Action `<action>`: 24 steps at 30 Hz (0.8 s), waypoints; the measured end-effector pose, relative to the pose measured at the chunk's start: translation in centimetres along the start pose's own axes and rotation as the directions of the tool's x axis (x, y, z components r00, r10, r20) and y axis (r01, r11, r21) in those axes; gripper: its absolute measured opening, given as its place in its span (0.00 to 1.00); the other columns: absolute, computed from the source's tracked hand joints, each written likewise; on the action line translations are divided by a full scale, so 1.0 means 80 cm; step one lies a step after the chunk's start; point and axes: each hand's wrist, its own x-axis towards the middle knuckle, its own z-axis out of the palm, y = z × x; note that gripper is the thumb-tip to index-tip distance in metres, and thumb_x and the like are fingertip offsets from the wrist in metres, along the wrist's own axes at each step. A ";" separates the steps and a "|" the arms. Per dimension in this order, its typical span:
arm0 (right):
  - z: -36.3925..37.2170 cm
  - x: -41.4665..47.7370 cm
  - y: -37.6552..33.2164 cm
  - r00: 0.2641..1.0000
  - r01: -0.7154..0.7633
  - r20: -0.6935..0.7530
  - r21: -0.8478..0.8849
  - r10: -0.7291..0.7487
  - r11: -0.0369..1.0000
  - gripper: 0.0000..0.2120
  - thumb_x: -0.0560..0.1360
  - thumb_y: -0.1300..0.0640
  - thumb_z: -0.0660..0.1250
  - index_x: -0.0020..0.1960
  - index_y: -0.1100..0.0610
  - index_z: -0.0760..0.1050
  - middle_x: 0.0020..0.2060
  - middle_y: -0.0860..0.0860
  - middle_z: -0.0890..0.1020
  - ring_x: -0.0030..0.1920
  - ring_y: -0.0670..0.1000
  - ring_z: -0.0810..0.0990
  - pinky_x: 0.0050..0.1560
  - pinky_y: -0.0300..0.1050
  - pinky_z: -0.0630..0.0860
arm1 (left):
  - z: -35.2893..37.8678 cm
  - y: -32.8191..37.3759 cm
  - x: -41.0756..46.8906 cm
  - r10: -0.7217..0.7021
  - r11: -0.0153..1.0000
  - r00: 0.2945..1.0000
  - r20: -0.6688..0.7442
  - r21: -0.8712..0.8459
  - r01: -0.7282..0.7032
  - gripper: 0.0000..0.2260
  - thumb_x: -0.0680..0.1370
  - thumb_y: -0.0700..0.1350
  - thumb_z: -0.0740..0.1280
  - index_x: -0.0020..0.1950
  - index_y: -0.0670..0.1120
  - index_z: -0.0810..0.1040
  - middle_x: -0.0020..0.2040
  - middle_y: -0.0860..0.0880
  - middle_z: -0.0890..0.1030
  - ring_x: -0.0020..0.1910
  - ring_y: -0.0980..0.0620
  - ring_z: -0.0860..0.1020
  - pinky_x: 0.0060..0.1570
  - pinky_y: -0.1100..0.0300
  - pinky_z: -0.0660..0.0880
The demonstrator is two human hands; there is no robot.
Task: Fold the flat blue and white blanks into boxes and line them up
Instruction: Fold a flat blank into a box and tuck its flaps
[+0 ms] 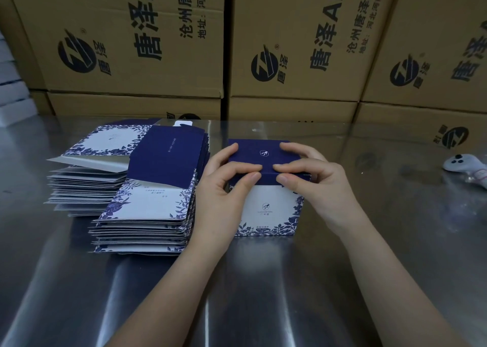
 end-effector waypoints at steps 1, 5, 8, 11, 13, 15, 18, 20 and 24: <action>0.001 0.000 0.001 1.000 0.003 -0.007 -0.009 -0.003 1.000 0.08 0.67 0.61 0.75 0.45 0.52 0.84 0.61 0.48 0.79 0.67 0.52 0.72 0.67 0.55 0.70 | 0.001 0.000 0.000 0.012 1.000 1.000 -0.007 0.019 -0.011 0.10 0.76 0.40 0.72 0.46 0.57 0.83 0.66 0.60 0.75 0.64 0.70 0.70 0.56 0.72 0.69; 0.002 -0.001 0.001 1.000 0.003 -0.012 -0.029 -0.004 1.000 0.09 0.69 0.64 0.74 0.45 0.51 0.84 0.61 0.48 0.79 0.67 0.50 0.72 0.67 0.53 0.70 | 0.007 0.000 0.000 0.049 0.997 0.998 -0.041 0.056 -0.047 0.12 0.76 0.37 0.71 0.44 0.56 0.82 0.62 0.57 0.78 0.60 0.69 0.73 0.52 0.74 0.68; 0.002 -0.002 0.000 1.000 -0.014 0.008 -0.005 0.014 1.000 0.08 0.68 0.60 0.74 0.46 0.50 0.84 0.63 0.48 0.77 0.68 0.48 0.71 0.67 0.54 0.70 | 0.006 -0.001 0.000 0.042 0.998 0.998 -0.036 0.037 -0.041 0.12 0.76 0.38 0.72 0.45 0.56 0.83 0.61 0.56 0.78 0.60 0.67 0.74 0.51 0.73 0.68; 0.003 -0.003 -0.002 0.999 -0.018 0.032 0.022 0.017 1.000 0.10 0.65 0.54 0.74 0.47 0.49 0.85 0.64 0.48 0.76 0.69 0.48 0.70 0.68 0.57 0.69 | 0.005 -0.001 -0.001 0.025 1.000 1.000 0.012 0.008 -0.025 0.11 0.75 0.39 0.73 0.48 0.56 0.84 0.63 0.55 0.76 0.61 0.69 0.72 0.56 0.73 0.69; 0.005 -0.003 -0.002 1.000 -0.008 0.020 0.015 0.007 1.000 0.11 0.64 0.53 0.75 0.46 0.48 0.85 0.63 0.47 0.77 0.70 0.50 0.69 0.68 0.58 0.69 | 0.006 -0.002 -0.001 0.017 1.000 1.000 0.019 -0.003 -0.017 0.12 0.75 0.38 0.74 0.48 0.56 0.83 0.62 0.54 0.75 0.61 0.70 0.71 0.59 0.72 0.69; 0.009 -0.003 -0.001 1.000 0.000 -0.014 0.011 0.000 1.000 0.09 0.64 0.53 0.76 0.44 0.46 0.85 0.61 0.46 0.78 0.69 0.50 0.70 0.67 0.59 0.69 | 0.009 -0.001 0.000 0.014 1.000 1.000 -0.006 -0.012 -0.014 0.12 0.74 0.38 0.74 0.46 0.56 0.83 0.61 0.54 0.76 0.60 0.70 0.72 0.58 0.71 0.70; 0.013 -0.001 0.001 0.998 0.013 -0.058 -0.006 -0.013 1.000 0.10 0.66 0.59 0.77 0.40 0.44 0.85 0.59 0.45 0.79 0.67 0.51 0.72 0.67 0.59 0.69 | 0.012 -0.001 0.002 0.008 1.000 0.999 -0.032 -0.020 -0.009 0.11 0.74 0.38 0.74 0.43 0.55 0.83 0.58 0.55 0.76 0.58 0.68 0.73 0.57 0.70 0.70; 0.014 -0.001 0.002 0.998 0.024 -0.065 -0.014 -0.025 1.000 0.12 0.67 0.61 0.77 0.40 0.43 0.84 0.58 0.45 0.79 0.67 0.52 0.72 0.67 0.59 0.69 | 0.012 -0.001 0.002 0.002 1.000 1.000 -0.029 -0.023 -0.002 0.10 0.74 0.38 0.74 0.43 0.54 0.84 0.58 0.54 0.76 0.58 0.68 0.74 0.57 0.69 0.70; 0.005 -0.001 0.005 1.000 0.002 -0.002 0.010 -0.002 1.000 0.08 0.68 0.56 0.76 0.44 0.44 0.85 0.60 0.43 0.79 0.69 0.47 0.69 0.70 0.56 0.66 | 0.007 -0.002 0.002 0.014 1.000 1.000 -0.010 -0.026 -0.014 0.09 0.74 0.38 0.74 0.46 0.53 0.84 0.59 0.53 0.78 0.59 0.67 0.74 0.58 0.71 0.70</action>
